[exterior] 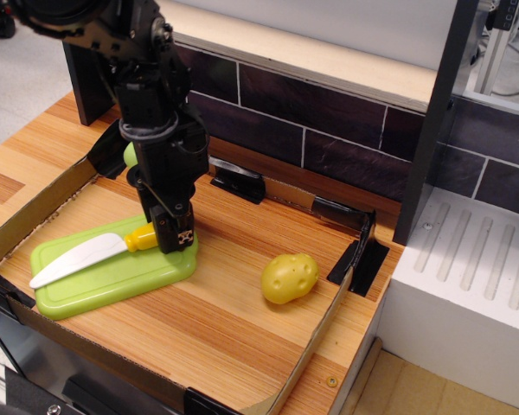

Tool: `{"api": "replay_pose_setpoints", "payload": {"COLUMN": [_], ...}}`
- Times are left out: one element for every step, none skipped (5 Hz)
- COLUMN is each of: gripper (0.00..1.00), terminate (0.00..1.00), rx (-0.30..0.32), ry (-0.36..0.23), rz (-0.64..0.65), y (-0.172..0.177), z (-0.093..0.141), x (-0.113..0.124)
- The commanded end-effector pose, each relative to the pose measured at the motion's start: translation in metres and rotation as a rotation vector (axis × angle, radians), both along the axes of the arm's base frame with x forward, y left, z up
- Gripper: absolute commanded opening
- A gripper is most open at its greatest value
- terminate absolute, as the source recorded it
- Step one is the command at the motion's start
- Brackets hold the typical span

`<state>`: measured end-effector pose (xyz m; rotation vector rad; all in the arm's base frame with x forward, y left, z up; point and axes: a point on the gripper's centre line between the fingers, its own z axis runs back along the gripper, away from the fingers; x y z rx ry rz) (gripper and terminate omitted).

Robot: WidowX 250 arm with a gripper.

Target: Put knife on cutting board

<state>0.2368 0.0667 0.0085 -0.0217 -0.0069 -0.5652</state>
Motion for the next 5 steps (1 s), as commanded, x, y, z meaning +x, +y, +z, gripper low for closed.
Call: {"api": "replay_pose_setpoints", "payload": {"gripper": [1.00,1.00,1.00,1.00,1.00], "terminate": [0.00,0.00,0.00,0.00,1.00], "rx": [-0.001,-0.042,-0.119,-0.119,-0.119], "ry": [-0.037,-0.013,-0.024,-0.024,-0.024], "rz": [0.086,0.156,0.348,0.348,0.348], "y": [0.008,0.005,0.009,0.009,0.009], "z": [0.010,0.031,0.053,0.053,0.053], "x": [0.014,0.024,0.035,0.035,0.035]}}
